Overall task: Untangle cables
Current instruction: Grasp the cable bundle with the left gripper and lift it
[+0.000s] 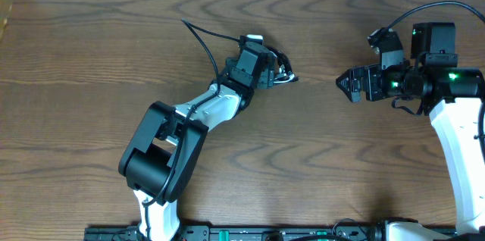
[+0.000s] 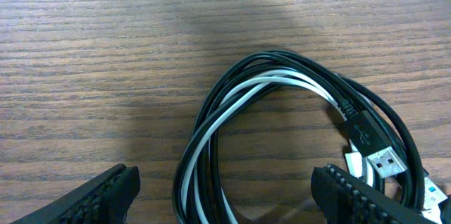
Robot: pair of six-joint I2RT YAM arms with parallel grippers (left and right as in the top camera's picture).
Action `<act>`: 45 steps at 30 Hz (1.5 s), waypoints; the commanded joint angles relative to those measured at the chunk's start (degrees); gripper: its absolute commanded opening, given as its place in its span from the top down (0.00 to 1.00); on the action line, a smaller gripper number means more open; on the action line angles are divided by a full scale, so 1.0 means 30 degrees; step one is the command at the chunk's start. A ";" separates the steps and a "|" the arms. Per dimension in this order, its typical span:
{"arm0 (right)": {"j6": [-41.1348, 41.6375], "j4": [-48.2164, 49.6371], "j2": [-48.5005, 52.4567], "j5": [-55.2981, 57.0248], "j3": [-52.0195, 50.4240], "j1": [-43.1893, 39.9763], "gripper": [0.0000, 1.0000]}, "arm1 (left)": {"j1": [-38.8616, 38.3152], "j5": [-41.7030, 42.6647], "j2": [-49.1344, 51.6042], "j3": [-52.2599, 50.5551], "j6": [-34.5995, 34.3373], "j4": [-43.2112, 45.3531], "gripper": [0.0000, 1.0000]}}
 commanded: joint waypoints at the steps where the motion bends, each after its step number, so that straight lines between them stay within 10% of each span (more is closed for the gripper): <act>1: -0.0284 -0.0124 -0.0117 -0.0328 -0.0095 0.0168 0.01 | 0.0117 -0.0495 0.0437 0.0568 -0.0058 -0.0080 0.18; 14: -0.0284 -0.0146 -0.0117 -0.0321 -0.0095 0.0168 0.01 | 0.0138 0.2280 0.0852 0.0561 -0.0372 -0.0561 0.36; 28: -0.0284 -0.0270 -0.0117 -0.0248 -0.0095 0.0168 0.01 | 0.0175 0.3024 0.0852 0.0561 -0.1530 -0.0554 0.89; 31: -0.0284 -0.0321 -0.0117 -0.0248 -0.0095 0.0168 0.01 | 0.0175 0.3031 0.0852 0.0561 -0.2120 -0.0561 0.86; 34: -0.0284 -0.0423 -0.0117 -0.0248 -0.0095 0.0168 0.01 | 0.0175 0.3024 0.0852 0.0561 -0.2302 -0.0554 0.40; 38: -0.0277 -0.0554 -0.0117 -0.0255 -0.0095 0.0168 0.01 | 0.0189 0.3024 0.0940 0.0561 -0.2310 -0.0517 0.23; 45: -0.0277 -0.0590 -0.0117 -0.0255 -0.0095 0.0168 0.01 | 0.0189 0.4291 0.1734 0.0561 -0.2310 -0.0379 0.28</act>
